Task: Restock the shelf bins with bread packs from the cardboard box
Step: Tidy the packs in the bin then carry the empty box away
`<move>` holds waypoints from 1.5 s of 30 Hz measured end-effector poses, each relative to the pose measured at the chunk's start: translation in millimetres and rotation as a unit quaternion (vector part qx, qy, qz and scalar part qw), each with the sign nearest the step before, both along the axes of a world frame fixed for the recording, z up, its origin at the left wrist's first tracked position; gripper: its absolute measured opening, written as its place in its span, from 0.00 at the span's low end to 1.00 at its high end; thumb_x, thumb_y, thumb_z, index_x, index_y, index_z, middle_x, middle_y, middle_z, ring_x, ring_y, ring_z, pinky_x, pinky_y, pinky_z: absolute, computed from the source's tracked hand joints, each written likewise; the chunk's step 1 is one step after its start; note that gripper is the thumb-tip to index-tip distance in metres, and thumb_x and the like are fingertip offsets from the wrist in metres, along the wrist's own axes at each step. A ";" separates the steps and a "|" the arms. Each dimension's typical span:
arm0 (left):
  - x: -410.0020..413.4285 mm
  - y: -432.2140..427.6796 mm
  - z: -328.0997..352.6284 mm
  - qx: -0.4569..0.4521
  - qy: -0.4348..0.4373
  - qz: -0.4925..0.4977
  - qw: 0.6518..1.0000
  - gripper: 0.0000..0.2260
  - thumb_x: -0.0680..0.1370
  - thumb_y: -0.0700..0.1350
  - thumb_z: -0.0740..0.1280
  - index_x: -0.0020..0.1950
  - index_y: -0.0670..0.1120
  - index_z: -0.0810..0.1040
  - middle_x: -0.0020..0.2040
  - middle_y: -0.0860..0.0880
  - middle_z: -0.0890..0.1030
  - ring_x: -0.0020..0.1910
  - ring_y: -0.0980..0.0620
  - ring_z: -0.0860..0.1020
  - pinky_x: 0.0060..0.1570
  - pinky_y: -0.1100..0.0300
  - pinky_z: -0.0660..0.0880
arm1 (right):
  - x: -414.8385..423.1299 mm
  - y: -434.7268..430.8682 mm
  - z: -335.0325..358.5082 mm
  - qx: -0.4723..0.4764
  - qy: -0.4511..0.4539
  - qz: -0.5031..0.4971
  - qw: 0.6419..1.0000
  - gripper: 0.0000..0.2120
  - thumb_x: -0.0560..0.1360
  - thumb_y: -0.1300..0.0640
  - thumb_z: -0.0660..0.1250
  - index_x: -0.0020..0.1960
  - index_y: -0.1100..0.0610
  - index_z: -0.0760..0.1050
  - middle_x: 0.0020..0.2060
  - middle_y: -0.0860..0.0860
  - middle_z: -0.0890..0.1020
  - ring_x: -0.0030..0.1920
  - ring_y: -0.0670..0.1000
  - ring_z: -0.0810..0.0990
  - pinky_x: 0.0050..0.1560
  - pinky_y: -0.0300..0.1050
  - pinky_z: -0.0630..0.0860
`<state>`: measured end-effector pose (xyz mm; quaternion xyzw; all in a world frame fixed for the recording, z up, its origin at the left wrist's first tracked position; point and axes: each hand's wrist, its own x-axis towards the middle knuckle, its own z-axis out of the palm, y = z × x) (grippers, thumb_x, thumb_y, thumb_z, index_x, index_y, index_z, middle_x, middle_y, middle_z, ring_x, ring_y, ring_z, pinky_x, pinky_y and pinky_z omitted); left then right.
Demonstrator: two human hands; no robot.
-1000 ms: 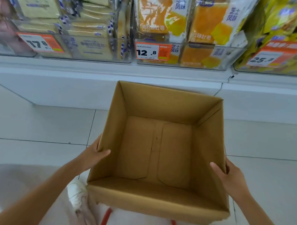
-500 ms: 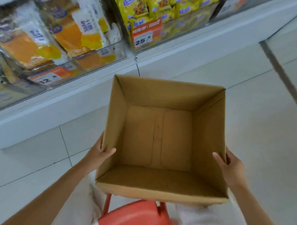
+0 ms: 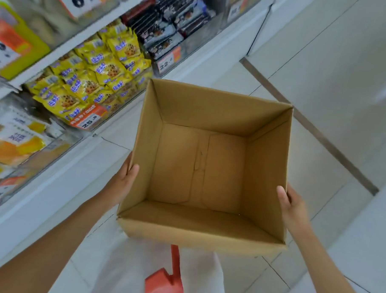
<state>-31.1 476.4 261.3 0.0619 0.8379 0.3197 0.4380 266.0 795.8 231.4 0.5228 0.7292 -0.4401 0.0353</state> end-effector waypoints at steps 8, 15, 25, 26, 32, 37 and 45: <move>-63.1 103.1 65.3 0.017 0.012 -0.096 0.995 0.25 0.84 0.54 0.52 0.80 0.54 0.50 0.78 0.55 0.60 0.76 0.52 0.60 0.67 0.62 0.56 | -21.9 32.5 65.5 0.021 -0.021 -0.118 0.993 0.16 0.80 0.44 0.55 0.38 0.52 0.66 0.29 0.50 0.67 0.32 0.50 0.67 0.33 0.45 0.62; -95.9 219.2 112.1 0.040 -0.065 -0.179 0.981 0.28 0.82 0.57 0.56 0.80 0.59 0.48 0.75 0.61 0.56 0.76 0.56 0.57 0.72 0.56 0.56 | 1.6 82.5 95.7 -0.001 0.003 -0.231 0.973 0.27 0.79 0.42 0.53 0.42 0.66 0.68 0.32 0.58 0.67 0.36 0.57 0.68 0.37 0.49 0.64; -91.1 487.5 111.5 0.048 -0.038 -0.314 0.947 0.35 0.76 0.61 0.61 0.79 0.60 0.49 0.78 0.57 0.61 0.76 0.53 0.62 0.73 0.53 0.61 | 42.9 265.4 103.4 -0.019 0.030 -0.293 0.955 0.28 0.75 0.33 0.56 0.57 0.57 0.73 0.39 0.51 0.77 0.44 0.53 0.76 0.45 0.46 0.73; -88.1 518.0 112.0 0.044 -0.035 -0.314 0.948 0.34 0.77 0.60 0.61 0.79 0.60 0.49 0.77 0.57 0.61 0.75 0.52 0.62 0.73 0.53 0.61 | 45.7 292.4 105.6 -0.023 0.036 -0.297 0.954 0.31 0.74 0.31 0.55 0.57 0.58 0.73 0.42 0.50 0.78 0.46 0.51 0.77 0.48 0.46 0.73; -83.1 696.1 120.4 0.022 -0.038 -0.322 0.946 0.33 0.78 0.62 0.60 0.79 0.60 0.50 0.77 0.55 0.62 0.76 0.51 0.62 0.72 0.51 0.62 | 59.0 461.6 128.3 -0.030 0.029 -0.330 0.943 0.28 0.80 0.45 0.57 0.75 0.59 0.64 0.68 0.57 0.74 0.68 0.56 0.71 0.65 0.44 0.65; -89.7 841.7 120.4 0.049 -0.043 -0.325 0.944 0.35 0.75 0.64 0.60 0.79 0.61 0.50 0.78 0.55 0.61 0.76 0.51 0.62 0.74 0.50 0.61 | 58.3 606.3 137.2 0.007 0.021 -0.317 0.948 0.29 0.80 0.43 0.56 0.77 0.55 0.60 0.71 0.51 0.70 0.72 0.52 0.67 0.70 0.46 0.63; -127.2 1092.7 120.4 0.069 -0.054 -0.325 0.942 0.34 0.77 0.62 0.60 0.80 0.60 0.48 0.79 0.55 0.59 0.77 0.50 0.58 0.75 0.50 0.59 | 17.5 853.1 148.8 0.004 0.008 -0.322 0.947 0.36 0.75 0.34 0.55 0.75 0.54 0.64 0.68 0.53 0.75 0.68 0.54 0.72 0.70 0.53 0.68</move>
